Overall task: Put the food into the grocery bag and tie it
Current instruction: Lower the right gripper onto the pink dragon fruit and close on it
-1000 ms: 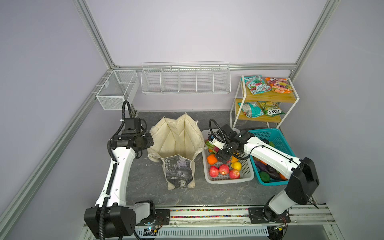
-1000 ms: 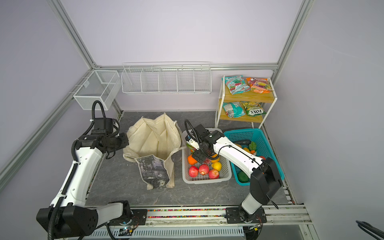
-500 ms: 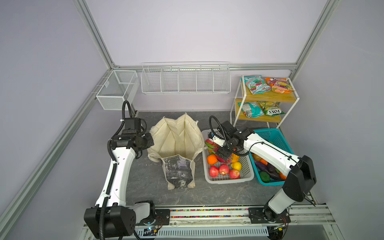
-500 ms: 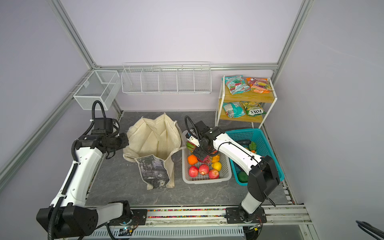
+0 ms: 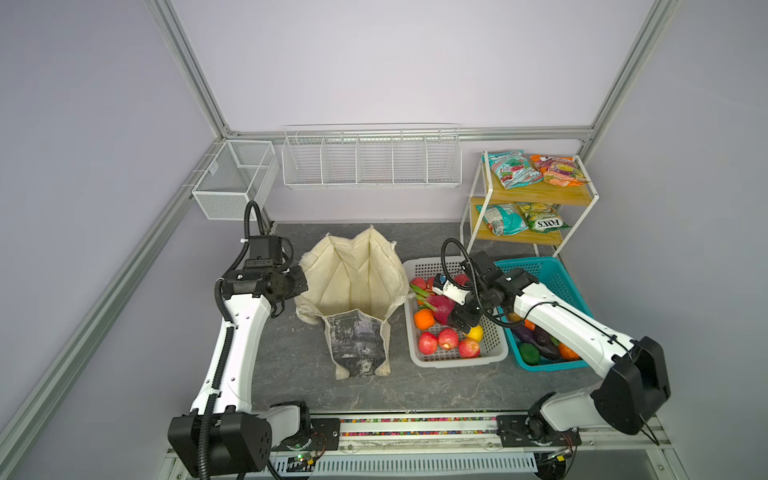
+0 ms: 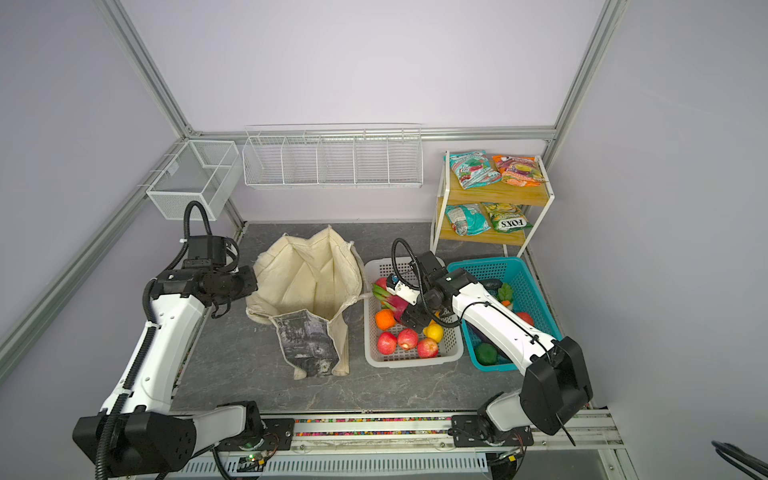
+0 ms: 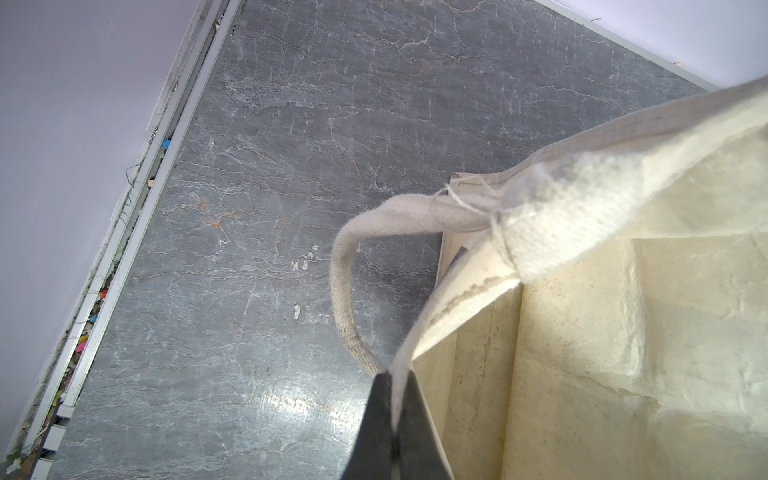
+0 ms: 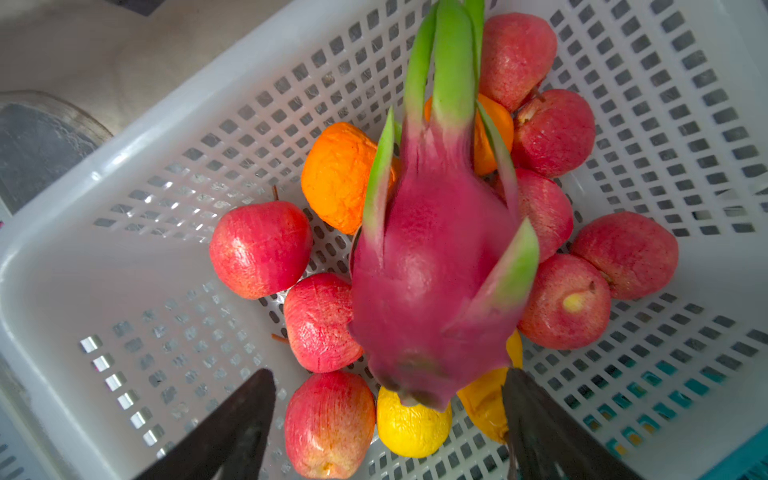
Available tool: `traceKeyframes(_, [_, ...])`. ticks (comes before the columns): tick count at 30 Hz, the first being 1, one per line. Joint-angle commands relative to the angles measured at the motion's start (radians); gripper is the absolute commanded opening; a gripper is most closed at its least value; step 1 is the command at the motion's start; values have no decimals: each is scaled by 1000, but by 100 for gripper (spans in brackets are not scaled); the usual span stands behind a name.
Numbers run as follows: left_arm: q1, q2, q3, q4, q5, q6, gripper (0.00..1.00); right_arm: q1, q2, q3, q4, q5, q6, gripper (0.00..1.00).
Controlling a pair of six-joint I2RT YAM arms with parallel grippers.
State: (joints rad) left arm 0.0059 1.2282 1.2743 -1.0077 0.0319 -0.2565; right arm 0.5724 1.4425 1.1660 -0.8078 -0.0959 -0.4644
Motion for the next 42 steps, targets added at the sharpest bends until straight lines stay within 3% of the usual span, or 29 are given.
traceKeyframes(1, [5, -25, -3, -16, 9, 8, 0, -41, 8, -32, 81, -86, -68, 88])
traceKeyframes(12, [5, -26, -5, -16, 2, 8, 0, -100, 41, -75, 128, -198, -118, 88])
traceKeyframes(24, [5, -23, -5, -13, 1, 7, 0, -147, 127, -65, 120, -198, -110, 88])
traceKeyframes(38, [5, -19, -10, -7, -2, 5, 0, -78, 193, -83, 181, -122, -40, 88])
traceKeyframes(42, [5, -18, -8, -7, -4, 5, 0, -76, 184, -77, 185, -116, -18, 93])
